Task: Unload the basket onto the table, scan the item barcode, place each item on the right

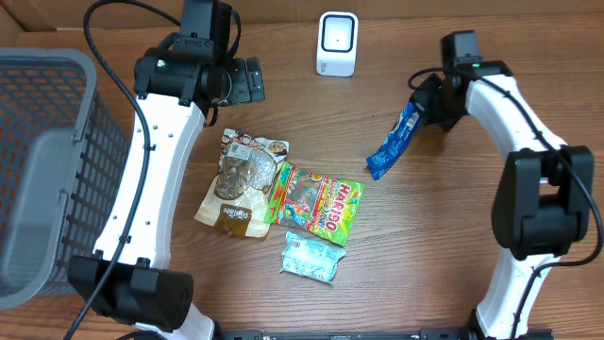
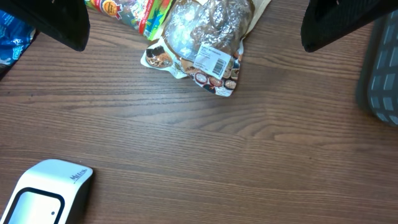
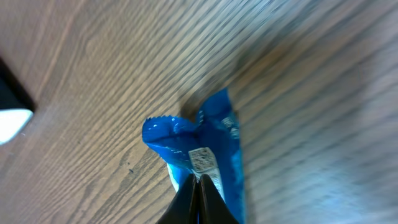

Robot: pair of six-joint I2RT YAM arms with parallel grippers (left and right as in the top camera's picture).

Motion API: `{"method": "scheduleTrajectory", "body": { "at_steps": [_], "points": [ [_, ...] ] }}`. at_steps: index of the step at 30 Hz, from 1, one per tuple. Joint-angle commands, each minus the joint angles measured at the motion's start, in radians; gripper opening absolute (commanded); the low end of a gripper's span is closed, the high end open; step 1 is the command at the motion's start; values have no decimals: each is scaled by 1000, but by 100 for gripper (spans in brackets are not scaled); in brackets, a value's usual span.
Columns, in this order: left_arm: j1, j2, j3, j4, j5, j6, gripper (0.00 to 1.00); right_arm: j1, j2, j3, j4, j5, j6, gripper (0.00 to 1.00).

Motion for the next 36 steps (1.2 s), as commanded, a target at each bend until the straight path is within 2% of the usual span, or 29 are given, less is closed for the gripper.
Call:
{"method": "scheduleTrajectory", "body": {
  "at_steps": [1, 10, 16, 19, 21, 27, 32, 36],
  "points": [
    [4, -15, 16, 0, -5, 23, 100, 34, 61, -14, 26, -2, -3, 4],
    [4, -15, 16, 0, -6, 23, 100, 43, 113, -13, 60, -37, -3, 4],
    [4, -15, 16, 0, -6, 23, 100, 43, 113, -13, 127, -137, -188, 4],
    [4, -15, 16, 0, -6, 23, 100, 43, 113, -9, 160, -251, -369, 5],
    [4, -15, 16, 0, -6, 23, 100, 39, 110, 15, 128, -316, -454, 8],
    [4, -15, 16, 0, -6, 23, 100, -37, 15, 155, -103, -372, -413, 13],
    [3, -15, 16, 0, -5, 23, 100, -126, -90, 176, -277, -340, -343, 25],
    [3, -15, 16, 0, -6, 23, 100, -162, -89, 132, -319, -327, -344, 45]
  ]
}}
